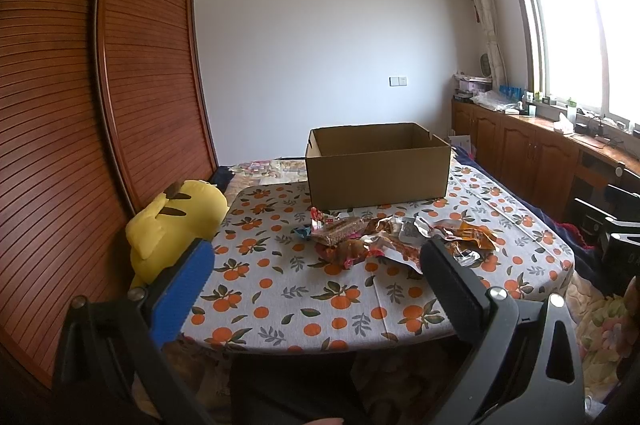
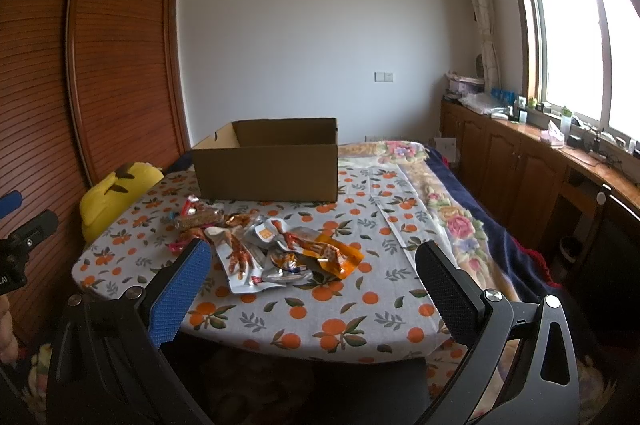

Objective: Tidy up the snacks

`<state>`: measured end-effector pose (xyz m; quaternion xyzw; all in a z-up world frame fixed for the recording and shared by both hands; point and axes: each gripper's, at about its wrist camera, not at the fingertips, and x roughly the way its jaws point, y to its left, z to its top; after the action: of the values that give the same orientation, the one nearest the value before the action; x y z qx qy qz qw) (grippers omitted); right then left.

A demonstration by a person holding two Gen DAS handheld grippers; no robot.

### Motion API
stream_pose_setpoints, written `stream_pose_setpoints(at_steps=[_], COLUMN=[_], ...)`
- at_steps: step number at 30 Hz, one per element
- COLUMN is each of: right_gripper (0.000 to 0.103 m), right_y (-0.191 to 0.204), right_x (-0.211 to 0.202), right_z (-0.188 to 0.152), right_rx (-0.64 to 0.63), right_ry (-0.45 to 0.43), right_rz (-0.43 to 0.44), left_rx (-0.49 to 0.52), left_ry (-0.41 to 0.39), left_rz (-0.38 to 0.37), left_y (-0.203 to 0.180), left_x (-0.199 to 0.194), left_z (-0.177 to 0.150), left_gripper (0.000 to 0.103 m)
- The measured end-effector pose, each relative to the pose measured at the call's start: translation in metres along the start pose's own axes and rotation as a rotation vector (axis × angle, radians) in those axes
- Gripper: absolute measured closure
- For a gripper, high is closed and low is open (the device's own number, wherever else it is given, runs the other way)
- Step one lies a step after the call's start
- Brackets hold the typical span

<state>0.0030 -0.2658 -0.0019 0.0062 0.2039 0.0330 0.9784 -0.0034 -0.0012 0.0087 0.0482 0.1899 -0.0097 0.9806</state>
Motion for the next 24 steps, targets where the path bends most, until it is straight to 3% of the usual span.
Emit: stream_pose_setpoints(at_steps=[24], right_gripper=[0.0], right_y=[-0.0021], right_x=[-0.0028], right_z=[-0.0002], right_rx=[-0.002], right_ry=[-0.004], right_rz=[-0.003], left_rx=[-0.003], left_ry=[-0.004], left_rz=[-0.002], left_y=[0.0014], left_x=[-0.0031], left_z=[0.0064], left_gripper=[0.0])
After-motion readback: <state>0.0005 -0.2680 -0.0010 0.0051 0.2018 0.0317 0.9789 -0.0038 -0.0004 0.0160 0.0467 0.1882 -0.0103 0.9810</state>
